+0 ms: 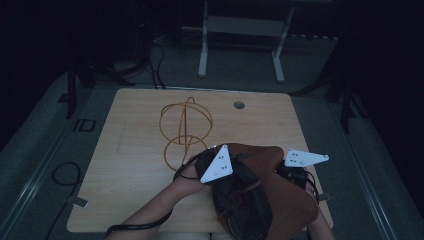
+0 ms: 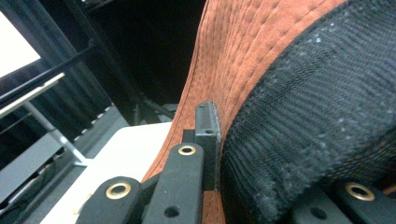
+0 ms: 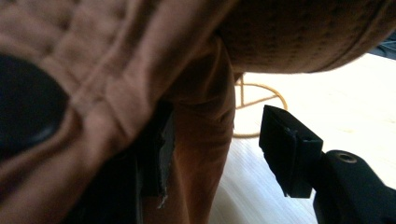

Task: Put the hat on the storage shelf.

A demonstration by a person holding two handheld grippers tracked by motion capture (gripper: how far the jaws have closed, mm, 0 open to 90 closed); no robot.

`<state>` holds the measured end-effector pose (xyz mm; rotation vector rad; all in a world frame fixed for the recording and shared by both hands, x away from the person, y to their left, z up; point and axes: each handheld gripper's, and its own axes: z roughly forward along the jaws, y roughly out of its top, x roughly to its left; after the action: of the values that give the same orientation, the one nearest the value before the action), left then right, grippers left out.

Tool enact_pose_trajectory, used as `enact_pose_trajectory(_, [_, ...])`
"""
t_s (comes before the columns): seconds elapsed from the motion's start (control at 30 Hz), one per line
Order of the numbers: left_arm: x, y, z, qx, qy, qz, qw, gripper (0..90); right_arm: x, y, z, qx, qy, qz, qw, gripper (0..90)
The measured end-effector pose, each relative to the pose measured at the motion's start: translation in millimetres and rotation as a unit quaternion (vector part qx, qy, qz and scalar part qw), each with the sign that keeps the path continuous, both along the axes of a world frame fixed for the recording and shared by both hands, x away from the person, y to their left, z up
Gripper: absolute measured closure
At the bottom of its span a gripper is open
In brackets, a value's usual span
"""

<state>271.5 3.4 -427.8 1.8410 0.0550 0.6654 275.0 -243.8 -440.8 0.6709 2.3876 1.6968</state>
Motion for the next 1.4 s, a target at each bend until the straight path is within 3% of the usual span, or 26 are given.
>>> enact_pose_trajectory(0.13, [-3.6,-7.4,-1.0,-0.002,-0.002,-0.001,1.0000,86.6,-0.5,4.3,4.5,0.023,-0.011,0.020,0.9995,44.9])
enact_pose_trajectory(0.2, [-4.6,-7.8,1.4,-0.005,-0.005,0.005,1.0000,86.5,-0.6,5.7,8.1,0.019,-0.019,0.019,0.9995,45.1])
enact_pose_trajectory(0.33, [-9.0,-9.8,2.7,0.005,-0.034,0.025,0.9991,86.5,1.1,7.7,10.7,0.025,-0.015,0.027,0.9992,54.4])
enact_pose_trajectory(0.47, [-8.7,-6.5,4.2,-0.002,-0.023,0.013,0.9997,86.3,-0.9,9.7,14.2,0.017,-0.022,0.027,0.9992,59.0])
enact_pose_trajectory(0.67, [-8.8,-4.0,5.0,-0.002,0.009,-0.016,0.9998,83.8,-2.5,10.4,10.7,-0.008,-0.025,0.031,0.9992,85.8])
enact_pose_trajectory(0.8, [-6.7,-5.3,7.5,0.000,0.014,-0.008,0.9999,79.7,-1.5,9.5,7.7,0.001,-0.019,0.030,0.9994,86.7])
enact_pose_trajectory(0.87, [-5.5,-4.7,10.1,-0.005,0.019,-0.005,0.9998,71.7,-2.1,8.2,8.0,0.003,-0.018,0.033,0.9993,87.1])
enact_pose_trajectory(0.97, [-3.3,-1.7,14.5,-0.025,0.034,-0.004,0.9991,60.6,-5.0,6.9,12.1,0.005,-0.026,0.036,0.9990,87.4])
enact_pose_trajectory(1.17, [-4.0,6.0,25.7,-0.055,0.050,-0.002,0.9972,50.1,-7.4,4.4,23.8,0.019,-0.040,0.038,0.9983,87.6])
enact_pose_trajectory(1.4, [-8.8,14.7,33.0,-0.044,0.045,0.007,0.9980,44.8,-6.6,-3.8,34.2,0.037,-0.045,0.031,0.9979,87.7])
